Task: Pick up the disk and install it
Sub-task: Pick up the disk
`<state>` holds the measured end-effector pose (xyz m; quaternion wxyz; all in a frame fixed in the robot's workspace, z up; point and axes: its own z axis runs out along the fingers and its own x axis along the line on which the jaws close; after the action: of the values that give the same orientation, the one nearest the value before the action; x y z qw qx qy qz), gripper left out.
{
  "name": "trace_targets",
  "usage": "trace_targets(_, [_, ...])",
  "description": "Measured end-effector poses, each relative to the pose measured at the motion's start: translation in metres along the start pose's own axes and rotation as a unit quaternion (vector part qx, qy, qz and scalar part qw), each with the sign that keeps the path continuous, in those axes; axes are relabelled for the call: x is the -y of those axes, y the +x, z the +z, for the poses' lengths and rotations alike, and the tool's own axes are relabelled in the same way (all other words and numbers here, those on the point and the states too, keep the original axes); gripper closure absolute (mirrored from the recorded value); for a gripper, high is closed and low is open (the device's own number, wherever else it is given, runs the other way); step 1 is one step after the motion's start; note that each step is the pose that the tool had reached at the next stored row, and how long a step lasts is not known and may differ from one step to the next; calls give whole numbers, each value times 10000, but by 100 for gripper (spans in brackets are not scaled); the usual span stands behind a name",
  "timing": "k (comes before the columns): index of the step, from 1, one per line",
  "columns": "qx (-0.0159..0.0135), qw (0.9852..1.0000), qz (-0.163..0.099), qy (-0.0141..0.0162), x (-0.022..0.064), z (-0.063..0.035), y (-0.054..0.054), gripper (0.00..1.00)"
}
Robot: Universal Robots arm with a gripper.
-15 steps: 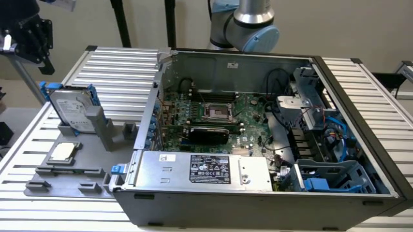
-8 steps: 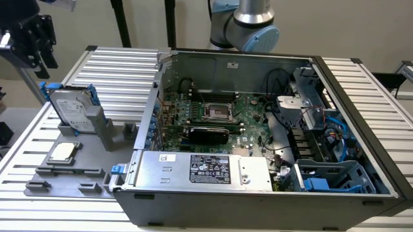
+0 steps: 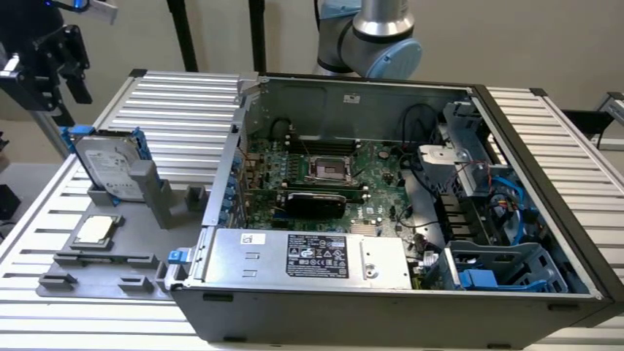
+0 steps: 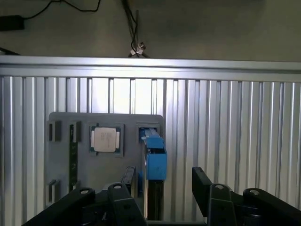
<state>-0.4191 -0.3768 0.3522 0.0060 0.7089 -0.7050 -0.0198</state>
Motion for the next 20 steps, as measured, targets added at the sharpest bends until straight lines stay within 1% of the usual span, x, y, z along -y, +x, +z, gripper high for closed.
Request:
trace_targets(3, [0,10000,-5,14,2,56,1,40])
trace_targets(7, [0,10000,-12,20,4,128,2,40])
trace_targets(12, [-1,10000,-18,25,7,219,4,40])
trace_targets(20, [-2,10000,-28,25,-8,364,10,40])
